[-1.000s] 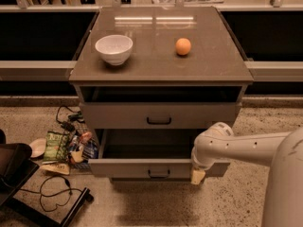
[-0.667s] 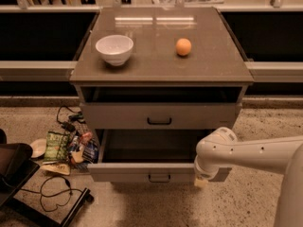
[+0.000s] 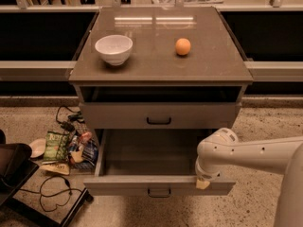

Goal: Open middle drawer

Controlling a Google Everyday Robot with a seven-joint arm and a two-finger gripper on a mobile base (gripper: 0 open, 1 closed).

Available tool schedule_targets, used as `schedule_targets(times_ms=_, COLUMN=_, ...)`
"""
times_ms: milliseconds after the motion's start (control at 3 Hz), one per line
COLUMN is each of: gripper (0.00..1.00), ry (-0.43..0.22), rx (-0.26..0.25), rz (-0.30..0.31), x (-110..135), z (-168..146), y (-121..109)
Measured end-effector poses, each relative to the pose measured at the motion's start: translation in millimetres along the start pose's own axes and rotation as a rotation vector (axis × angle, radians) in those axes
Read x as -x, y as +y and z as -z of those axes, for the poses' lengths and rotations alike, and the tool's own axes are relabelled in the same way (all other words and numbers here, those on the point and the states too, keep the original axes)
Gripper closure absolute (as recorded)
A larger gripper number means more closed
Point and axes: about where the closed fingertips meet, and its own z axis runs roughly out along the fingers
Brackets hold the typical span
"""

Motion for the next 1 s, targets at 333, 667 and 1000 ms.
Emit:
schedule_targets(times_ms=333, gripper=0.45, ry=0.0, rx=0.001, rz=0.0, x=-0.1, z=-0.1, y=0.5)
schedule_targets(times_ms=667, gripper=0.21, ry=0.0, rx=0.002, rz=0.0, x=-0.1, z=-0.2, y=0.6)
schedule_targets(times_ms=1000, gripper=0.01, ry=0.001, rx=0.005, rz=0.0, x=-0.6, z=-1.4, y=1.8)
